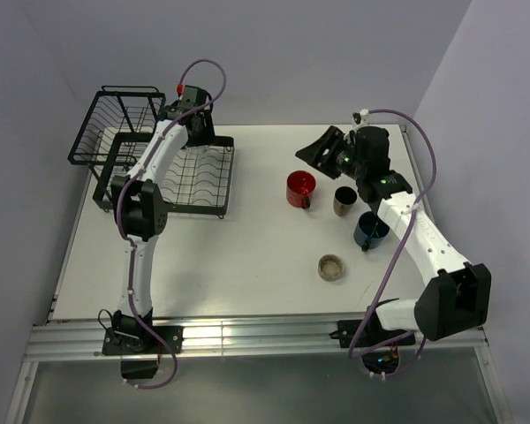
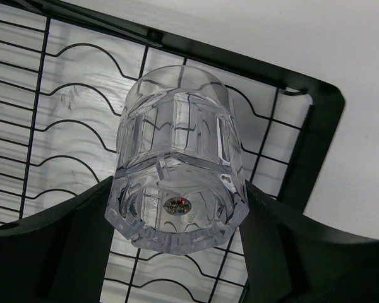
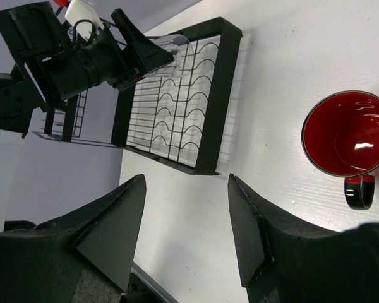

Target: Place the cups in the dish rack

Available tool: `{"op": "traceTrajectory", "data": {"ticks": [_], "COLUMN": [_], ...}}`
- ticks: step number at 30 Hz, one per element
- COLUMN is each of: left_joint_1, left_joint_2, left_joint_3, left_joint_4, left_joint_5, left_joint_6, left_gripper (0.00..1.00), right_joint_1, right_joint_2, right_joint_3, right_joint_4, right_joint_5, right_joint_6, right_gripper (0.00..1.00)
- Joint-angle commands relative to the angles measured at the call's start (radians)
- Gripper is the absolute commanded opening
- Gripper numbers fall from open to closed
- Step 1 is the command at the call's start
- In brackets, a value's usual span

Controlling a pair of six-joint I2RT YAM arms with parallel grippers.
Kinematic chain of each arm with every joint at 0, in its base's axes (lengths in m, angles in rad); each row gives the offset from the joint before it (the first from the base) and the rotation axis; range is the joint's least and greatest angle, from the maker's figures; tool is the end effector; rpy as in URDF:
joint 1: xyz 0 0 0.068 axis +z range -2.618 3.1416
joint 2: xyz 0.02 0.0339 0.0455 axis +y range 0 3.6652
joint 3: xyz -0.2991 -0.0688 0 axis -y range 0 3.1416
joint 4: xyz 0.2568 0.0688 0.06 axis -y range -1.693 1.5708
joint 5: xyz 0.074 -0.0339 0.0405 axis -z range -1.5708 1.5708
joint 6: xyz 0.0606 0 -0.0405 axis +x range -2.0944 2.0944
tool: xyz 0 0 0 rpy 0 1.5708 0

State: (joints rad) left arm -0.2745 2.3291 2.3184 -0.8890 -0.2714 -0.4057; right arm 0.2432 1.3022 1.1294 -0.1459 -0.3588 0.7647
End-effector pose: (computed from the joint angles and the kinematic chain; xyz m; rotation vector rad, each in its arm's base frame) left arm 0.5487 -0.1376 0.2842 -0.2740 2.4104 0.0300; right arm 0.3133 0.0997 0.3759 0.2602 1.9849 1.0083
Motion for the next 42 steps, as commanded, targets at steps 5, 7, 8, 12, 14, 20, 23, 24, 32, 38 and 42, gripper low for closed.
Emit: {"op": "traceTrajectory", "data": {"ticks": [5, 7, 8, 12, 14, 20, 23, 24, 32, 38, 42], "left_joint_1": [0.038, 0.044, 0.047, 0.052, 0.057, 0.063, 0.063, 0.063, 0.064, 0.063, 0.063], "left_joint_2": [0.006, 0.006, 0.009, 0.024, 0.027, 0.030, 0.039, 0.038, 0.026, 0.033, 0.032], "left_joint_3": [0.036, 0.033, 0.036, 0.041, 0.030, 0.007, 0.006, -0.005, -0.053, -0.065, -0.077], "left_joint_4": [0.033, 0.035, 0.035, 0.028, 0.032, 0.042, 0.038, 0.041, 0.058, 0.064, 0.073], "left_joint_5": [-0.040, -0.035, -0.029, -0.032, -0.029, -0.025, -0.015, -0.011, -0.008, -0.009, -0.014], "left_joint_6": [0.010, 0.011, 0.011, 0.015, 0.015, 0.007, 0.002, 0.001, -0.010, -0.015, -0.016], "left_gripper": [0.00, 0.00, 0.01, 0.02, 0.03, 0.09, 0.10, 0.11, 0.13, 0.38, 0.59], "right_joint_1": [0.010, 0.010, 0.011, 0.011, 0.011, 0.015, 0.015, 0.015, 0.021, 0.021, 0.022], "right_joint_2": [0.017, 0.020, 0.022, 0.026, 0.034, 0.048, 0.052, 0.055, 0.072, 0.085, 0.088], "right_joint_3": [-0.002, -0.002, -0.005, -0.013, -0.013, -0.014, -0.019, -0.020, -0.026, -0.029, -0.031], "right_joint_4": [0.023, 0.022, 0.023, 0.026, 0.026, 0.029, 0.032, 0.035, 0.048, 0.046, 0.048], "right_joint_5": [0.003, 0.001, 0.003, 0.003, 0.000, -0.002, -0.002, -0.003, -0.005, -0.002, -0.002], "right_joint_6": [-0.022, -0.024, -0.025, -0.027, -0.027, -0.028, -0.028, -0.027, -0.027, -0.033, -0.033], "right_gripper": [0.63, 0.63, 0.63, 0.63, 0.63, 0.63, 0.63, 0.63, 0.63, 0.63, 0.63]}}
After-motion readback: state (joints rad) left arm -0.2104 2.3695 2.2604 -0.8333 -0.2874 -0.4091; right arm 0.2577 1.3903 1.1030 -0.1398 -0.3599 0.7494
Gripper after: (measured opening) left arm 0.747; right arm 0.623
